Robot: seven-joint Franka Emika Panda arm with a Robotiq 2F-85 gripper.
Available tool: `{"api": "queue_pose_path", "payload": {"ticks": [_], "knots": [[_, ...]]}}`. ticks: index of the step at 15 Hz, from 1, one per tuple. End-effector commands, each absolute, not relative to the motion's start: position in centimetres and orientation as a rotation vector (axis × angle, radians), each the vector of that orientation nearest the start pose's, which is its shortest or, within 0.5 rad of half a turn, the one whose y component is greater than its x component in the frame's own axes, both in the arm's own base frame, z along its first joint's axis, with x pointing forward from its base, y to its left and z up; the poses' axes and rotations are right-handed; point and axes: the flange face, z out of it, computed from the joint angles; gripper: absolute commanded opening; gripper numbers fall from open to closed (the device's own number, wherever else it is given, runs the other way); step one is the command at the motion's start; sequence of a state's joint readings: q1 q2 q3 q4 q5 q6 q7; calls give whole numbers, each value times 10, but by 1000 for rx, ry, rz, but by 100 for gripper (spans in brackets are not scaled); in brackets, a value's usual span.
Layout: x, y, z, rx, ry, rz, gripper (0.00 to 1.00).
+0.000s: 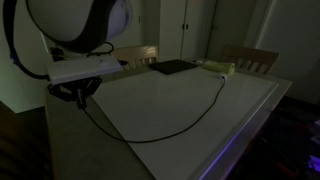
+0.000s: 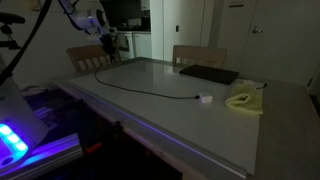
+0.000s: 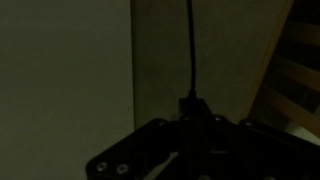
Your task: Coil the phone charger once
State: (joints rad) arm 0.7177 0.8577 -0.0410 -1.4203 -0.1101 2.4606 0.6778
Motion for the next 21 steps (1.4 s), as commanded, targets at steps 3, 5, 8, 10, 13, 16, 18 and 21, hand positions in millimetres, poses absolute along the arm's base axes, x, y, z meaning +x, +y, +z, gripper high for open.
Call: {"api": "queue_pose_path", "payload": {"ticks": [3, 5, 8, 10, 13, 16, 18, 21], "knots": [[589, 452, 216, -3125, -69, -390, 2], [592, 448, 218, -3126, -52, -398, 10], [588, 453, 215, -3123, -64, -388, 2], [587, 452, 213, -3150, -60, -385, 2], [592, 442, 214, -3166, 15, -407, 2], [606, 423, 222, -3175, 186, -489, 2], [617, 402, 226, -3173, 369, -558, 2], [630, 367, 225, -3150, 657, -648, 2]]}}
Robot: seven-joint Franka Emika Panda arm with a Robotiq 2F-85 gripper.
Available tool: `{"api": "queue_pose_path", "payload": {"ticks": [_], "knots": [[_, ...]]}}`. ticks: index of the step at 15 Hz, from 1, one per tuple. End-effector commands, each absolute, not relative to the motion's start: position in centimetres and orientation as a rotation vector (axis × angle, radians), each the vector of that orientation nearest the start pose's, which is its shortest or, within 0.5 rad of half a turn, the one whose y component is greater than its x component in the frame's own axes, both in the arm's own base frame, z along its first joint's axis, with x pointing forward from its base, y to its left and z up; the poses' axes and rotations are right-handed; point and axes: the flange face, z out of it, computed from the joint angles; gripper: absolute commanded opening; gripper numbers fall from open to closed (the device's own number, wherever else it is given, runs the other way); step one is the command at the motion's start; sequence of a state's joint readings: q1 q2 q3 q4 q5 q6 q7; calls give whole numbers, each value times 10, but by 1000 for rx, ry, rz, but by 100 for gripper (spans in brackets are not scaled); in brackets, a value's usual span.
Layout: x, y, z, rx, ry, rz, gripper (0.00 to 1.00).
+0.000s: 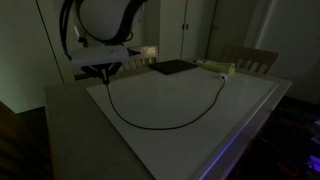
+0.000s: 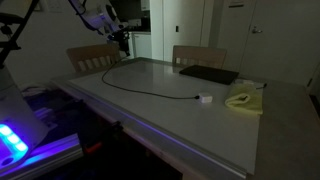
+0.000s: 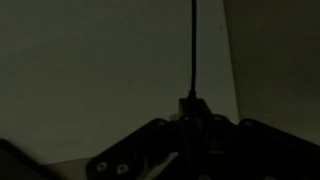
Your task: Coil the phone charger once
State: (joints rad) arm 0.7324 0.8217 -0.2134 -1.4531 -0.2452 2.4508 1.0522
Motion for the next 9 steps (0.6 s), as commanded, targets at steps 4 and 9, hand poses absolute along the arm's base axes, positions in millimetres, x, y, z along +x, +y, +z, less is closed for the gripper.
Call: {"api": "queue_pose_path", "payload": {"ticks": [4, 9], "knots": [[638, 318, 224, -3076, 1034, -794, 2], [651, 315, 218, -3035, 1104, -831, 10]]}}
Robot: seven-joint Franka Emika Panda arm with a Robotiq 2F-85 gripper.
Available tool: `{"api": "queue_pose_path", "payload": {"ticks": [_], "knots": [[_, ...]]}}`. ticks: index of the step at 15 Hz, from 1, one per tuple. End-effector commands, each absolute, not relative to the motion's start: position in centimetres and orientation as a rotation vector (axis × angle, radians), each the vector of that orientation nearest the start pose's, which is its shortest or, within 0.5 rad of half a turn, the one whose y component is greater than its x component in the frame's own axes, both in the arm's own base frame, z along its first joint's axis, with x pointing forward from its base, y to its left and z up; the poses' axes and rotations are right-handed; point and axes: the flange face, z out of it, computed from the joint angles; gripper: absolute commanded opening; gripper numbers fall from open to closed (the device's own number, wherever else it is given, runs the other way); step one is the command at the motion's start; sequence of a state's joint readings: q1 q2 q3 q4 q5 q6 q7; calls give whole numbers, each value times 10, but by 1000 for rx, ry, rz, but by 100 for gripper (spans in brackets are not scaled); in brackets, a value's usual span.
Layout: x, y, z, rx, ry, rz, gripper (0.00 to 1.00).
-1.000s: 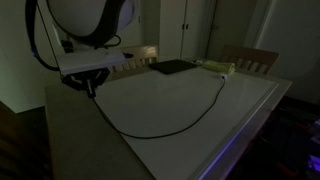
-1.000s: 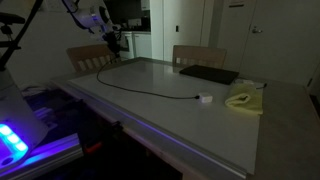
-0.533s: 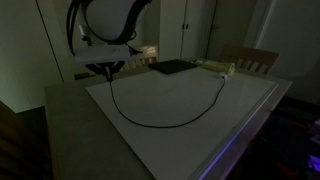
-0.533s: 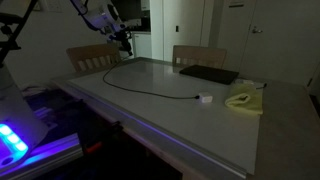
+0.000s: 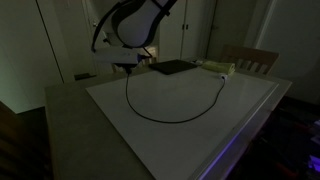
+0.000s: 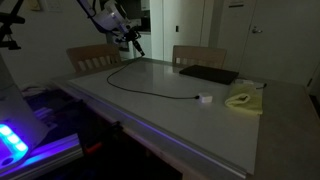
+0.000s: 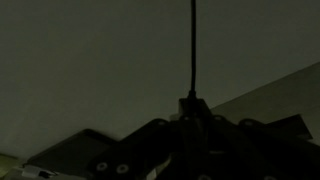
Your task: Coil the phone charger once
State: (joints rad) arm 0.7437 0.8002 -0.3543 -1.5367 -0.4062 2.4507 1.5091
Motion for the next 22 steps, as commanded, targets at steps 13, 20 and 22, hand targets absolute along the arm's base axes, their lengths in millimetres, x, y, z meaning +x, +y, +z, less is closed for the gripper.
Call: {"api": "queue_pose_path", "payload": {"ticks": [13, 20, 22], "knots": [[634, 206, 221, -2654, 2082, -632, 2], [643, 208, 218, -2672, 2069, -674, 10], [639, 201, 217, -2648, 2133, -623, 2]]}}
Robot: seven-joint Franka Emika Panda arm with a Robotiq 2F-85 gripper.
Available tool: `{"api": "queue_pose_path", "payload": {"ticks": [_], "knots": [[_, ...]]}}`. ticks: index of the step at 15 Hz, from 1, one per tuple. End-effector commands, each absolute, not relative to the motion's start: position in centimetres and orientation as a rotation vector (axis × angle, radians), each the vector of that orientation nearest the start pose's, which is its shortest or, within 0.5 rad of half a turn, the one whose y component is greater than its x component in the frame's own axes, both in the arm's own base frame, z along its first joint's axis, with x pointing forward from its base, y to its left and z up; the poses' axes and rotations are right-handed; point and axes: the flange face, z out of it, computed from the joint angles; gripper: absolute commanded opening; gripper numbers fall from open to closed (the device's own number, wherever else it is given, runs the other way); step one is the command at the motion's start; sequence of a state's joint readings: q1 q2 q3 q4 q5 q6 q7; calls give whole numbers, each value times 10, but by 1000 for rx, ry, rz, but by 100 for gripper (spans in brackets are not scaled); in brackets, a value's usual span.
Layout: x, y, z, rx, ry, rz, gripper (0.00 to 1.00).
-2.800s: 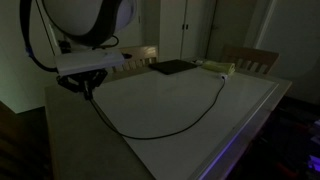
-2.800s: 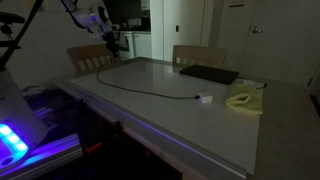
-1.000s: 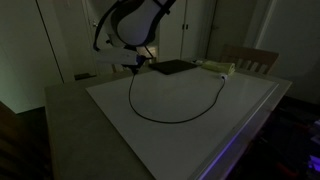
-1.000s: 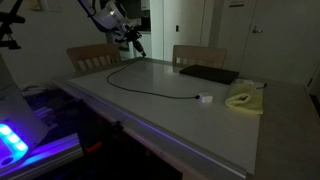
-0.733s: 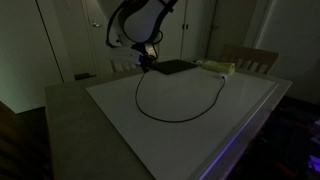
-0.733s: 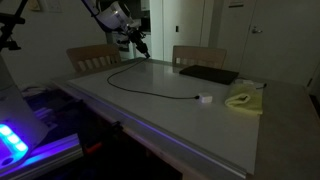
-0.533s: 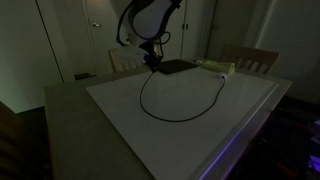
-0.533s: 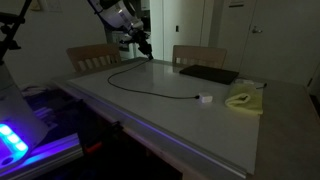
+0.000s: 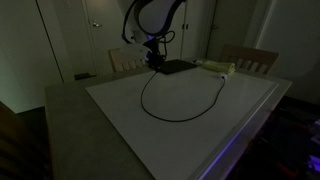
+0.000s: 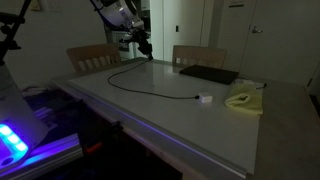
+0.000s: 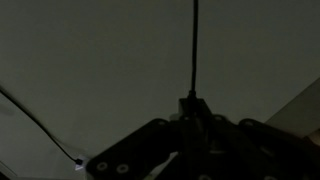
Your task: Coil the phone charger once
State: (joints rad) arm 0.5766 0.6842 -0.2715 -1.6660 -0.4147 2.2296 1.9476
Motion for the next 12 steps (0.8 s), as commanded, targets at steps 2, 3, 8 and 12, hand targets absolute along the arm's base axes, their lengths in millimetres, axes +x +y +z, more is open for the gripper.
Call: {"api": "queue_pose_path", "payload": {"ticks": [2, 3, 8, 12], "knots": [[631, 187, 214, -2575, 2259, -523, 2], [627, 177, 213, -2525, 2340, -470, 2], [603, 108, 206, -2165, 2650, -337, 2], [606, 87, 198, -2124, 2746, -369, 10]]}}
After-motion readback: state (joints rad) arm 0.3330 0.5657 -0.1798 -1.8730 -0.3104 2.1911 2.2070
